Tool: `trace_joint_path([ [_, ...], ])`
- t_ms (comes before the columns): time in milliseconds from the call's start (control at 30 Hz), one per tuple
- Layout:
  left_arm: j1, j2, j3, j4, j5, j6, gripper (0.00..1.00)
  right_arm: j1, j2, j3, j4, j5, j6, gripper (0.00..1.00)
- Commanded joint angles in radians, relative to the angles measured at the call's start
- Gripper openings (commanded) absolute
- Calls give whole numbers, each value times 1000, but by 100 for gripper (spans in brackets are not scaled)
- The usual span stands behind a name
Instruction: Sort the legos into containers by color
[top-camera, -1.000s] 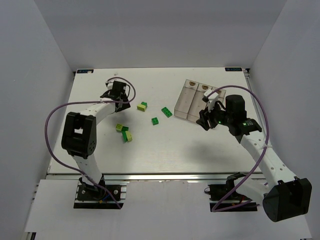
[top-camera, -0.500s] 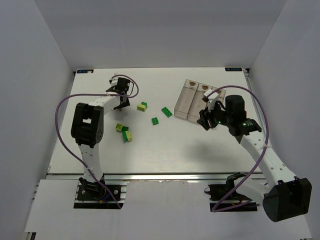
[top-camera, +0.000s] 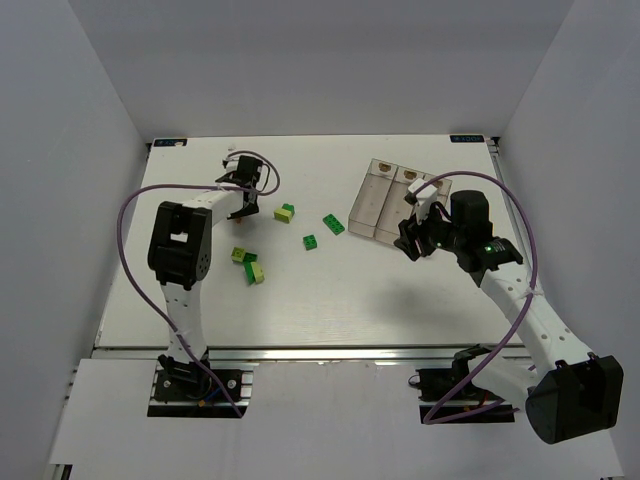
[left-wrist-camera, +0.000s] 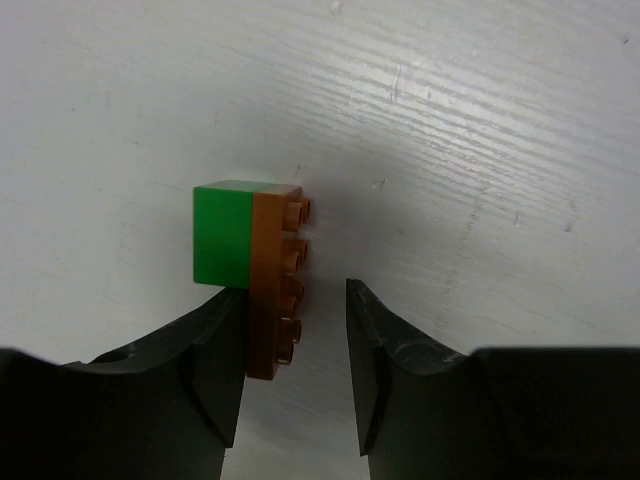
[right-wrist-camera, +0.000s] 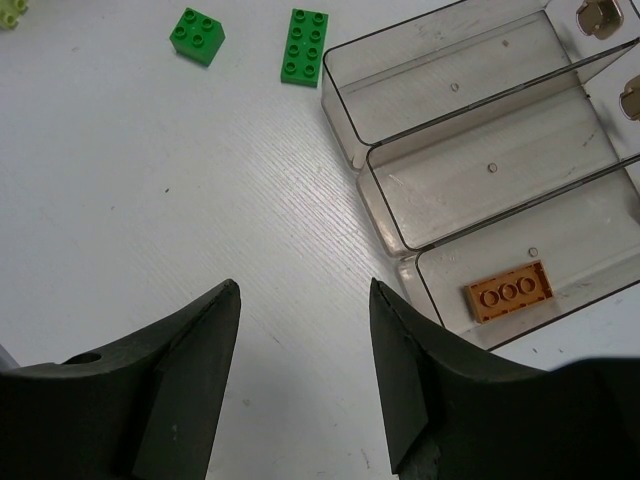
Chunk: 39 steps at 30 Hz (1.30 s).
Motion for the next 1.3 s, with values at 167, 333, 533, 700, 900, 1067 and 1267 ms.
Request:
trace_joint_path([
  [167,-1,1,8,9,-8,23,40,6,-11,-3,42,4,-10,60],
  [333,-1,-5,19,-15,21,34,13,7,-13,-3,44,2,-10,60],
  [533,-18,-146,20,-40,212,41,0,9,1,-1,36,-47,7,61],
  [700,-28,-471,-249,208,575,-27,0,9,38,9,11,-288,85,62],
  [900,-51,-698,-552,739,1085,-202,0,10,47,12,37,-445,116,66],
  [1067,-147,-671,-642,1159,1340,-480,0,12,-39,-29,102,-618,97,76],
  [1267,-218,-677,-652,1168,1481,-473,0,12,-116,-69,298,-521,181,85],
])
